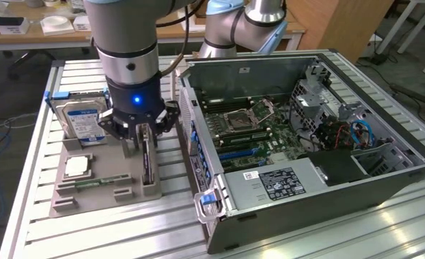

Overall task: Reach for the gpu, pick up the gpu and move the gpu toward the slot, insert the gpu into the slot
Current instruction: 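Pick up the gpu and move the gpu toward the slot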

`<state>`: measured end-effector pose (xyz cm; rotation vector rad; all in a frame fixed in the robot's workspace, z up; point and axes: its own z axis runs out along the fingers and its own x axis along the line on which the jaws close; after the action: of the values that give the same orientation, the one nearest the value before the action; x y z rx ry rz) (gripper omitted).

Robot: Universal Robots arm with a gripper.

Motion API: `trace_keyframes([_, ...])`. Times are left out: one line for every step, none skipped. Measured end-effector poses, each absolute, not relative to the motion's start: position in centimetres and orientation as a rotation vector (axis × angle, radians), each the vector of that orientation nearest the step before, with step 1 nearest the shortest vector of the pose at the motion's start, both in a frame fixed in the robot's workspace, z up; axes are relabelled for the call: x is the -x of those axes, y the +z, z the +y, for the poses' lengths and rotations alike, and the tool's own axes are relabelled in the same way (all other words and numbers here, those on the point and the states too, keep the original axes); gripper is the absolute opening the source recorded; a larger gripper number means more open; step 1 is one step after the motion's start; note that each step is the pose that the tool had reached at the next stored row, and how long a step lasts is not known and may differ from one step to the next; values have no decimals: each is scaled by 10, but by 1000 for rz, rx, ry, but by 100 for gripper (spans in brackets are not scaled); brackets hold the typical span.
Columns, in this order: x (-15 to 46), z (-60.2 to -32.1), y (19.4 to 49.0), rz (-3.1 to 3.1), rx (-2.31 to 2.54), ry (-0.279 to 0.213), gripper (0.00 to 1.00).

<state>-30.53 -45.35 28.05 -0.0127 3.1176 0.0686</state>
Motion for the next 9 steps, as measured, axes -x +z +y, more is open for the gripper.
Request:
trace_keyframes([305, -454, 279, 3118, 13, 69, 42])
trace_keyframes([305, -454, 277, 3118, 13, 69, 42])
trace_keyframes([305, -455, 275, 3118, 13, 69, 42])
trace_keyframes([305, -455, 273, 3118, 13, 69, 42])
trace_keyframes([305, -456, 271, 3118, 13, 69, 42])
trace_keyframes([305, -456, 270, 3118, 13, 69, 42])
trace_keyframes([305, -457, 268, 3118, 13, 69, 42])
trace_keyframes([305, -457, 266, 3118, 13, 69, 42])
trace_keyframes([305, -458, 264, 3118, 13, 69, 42])
